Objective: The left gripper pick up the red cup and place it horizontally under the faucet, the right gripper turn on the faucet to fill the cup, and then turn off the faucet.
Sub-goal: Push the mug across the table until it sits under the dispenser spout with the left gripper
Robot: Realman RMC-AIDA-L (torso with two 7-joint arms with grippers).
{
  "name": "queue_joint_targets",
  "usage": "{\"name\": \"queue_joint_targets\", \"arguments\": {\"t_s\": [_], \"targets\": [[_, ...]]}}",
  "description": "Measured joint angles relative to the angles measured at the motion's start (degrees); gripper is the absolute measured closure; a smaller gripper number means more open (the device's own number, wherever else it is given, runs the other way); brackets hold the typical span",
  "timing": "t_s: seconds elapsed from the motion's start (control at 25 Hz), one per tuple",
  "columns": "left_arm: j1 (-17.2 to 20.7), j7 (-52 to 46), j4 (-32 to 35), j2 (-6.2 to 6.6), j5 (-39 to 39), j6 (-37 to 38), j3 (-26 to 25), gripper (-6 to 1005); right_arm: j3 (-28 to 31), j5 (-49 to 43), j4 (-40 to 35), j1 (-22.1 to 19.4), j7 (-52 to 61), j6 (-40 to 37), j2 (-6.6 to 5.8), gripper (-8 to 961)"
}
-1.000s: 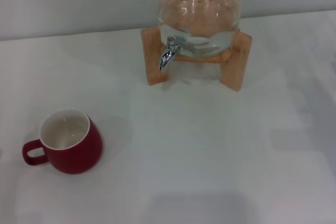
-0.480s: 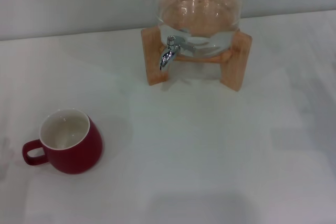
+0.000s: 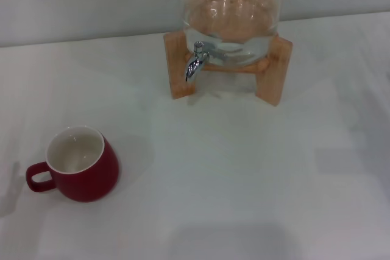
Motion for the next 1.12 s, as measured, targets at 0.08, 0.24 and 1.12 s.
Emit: {"name": "queue_joint_targets", "arguments": {"t_s": [0.08,0.24,1.12], "targets": [[0.3,0.12,0.27,0.0,0.02,0.0,0.37,124,0.0,0.0,-0.06,-0.02,0.0,0.05,0.0,294],[1.34,2.08,1.01,-0.26,0.02,0.49,0.82,124,0.0,0.0,-0.05,-0.11,0.0,0.19,0.0,294],[6.02,5.92,6.38,-0.36,-0.46,0.79,6.71,124,0.0,0.0,-0.3,-0.67,0.0,1.45,0.0,295]]}}
